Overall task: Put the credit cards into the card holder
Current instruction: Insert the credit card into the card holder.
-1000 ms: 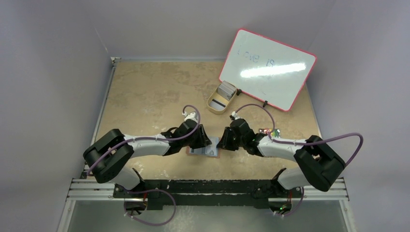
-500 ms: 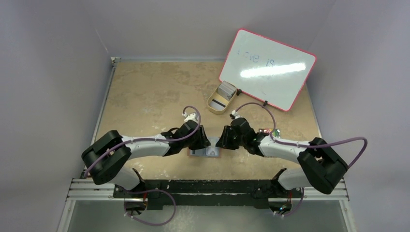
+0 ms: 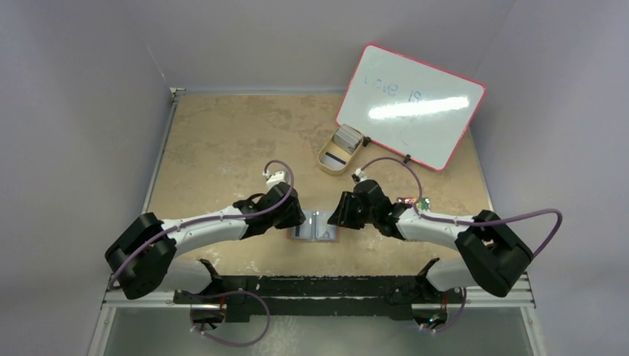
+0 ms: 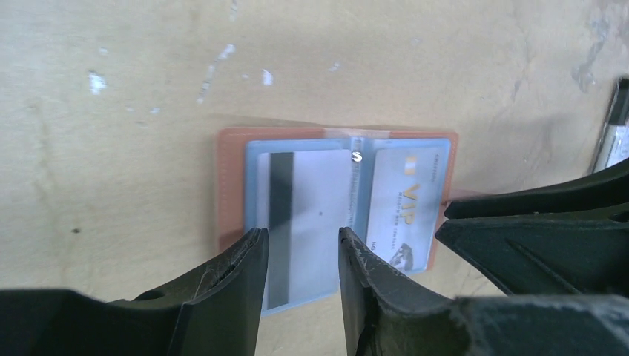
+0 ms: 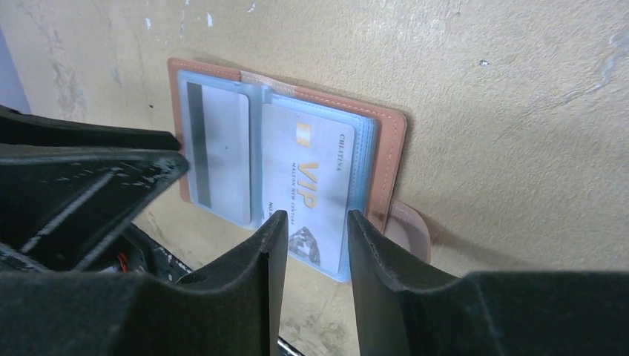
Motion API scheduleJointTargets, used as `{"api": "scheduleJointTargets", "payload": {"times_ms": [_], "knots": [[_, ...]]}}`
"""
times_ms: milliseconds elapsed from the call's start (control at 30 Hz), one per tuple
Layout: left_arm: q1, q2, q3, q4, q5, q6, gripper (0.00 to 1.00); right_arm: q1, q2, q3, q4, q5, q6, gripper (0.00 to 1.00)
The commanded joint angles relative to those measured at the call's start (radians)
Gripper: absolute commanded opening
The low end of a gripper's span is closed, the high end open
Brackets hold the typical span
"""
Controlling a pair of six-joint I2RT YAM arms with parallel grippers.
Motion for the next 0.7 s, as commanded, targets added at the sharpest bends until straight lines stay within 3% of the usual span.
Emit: {"api": "scheduleJointTargets", "payload": {"times_ms": [0, 467, 667], "knots": [[0.03, -0.073, -0.016, -0.068, -0.064, -0.004, 0.4, 0.007, 0.04, 0.031, 0.069, -0.041, 0.026, 0.38], [0.056, -0.044, -0.091, 0.053, 0.052, 0.001, 0.45, 0.018, 0.106, 0.048, 0.071, -0.025, 0.028, 0.42], [0.056, -0.046, -0.105, 0.076, 0.06, -0.01, 0.28, 0.018, 0.099, 0.039, 0.096, -0.045, 0.041, 0.45]]}}
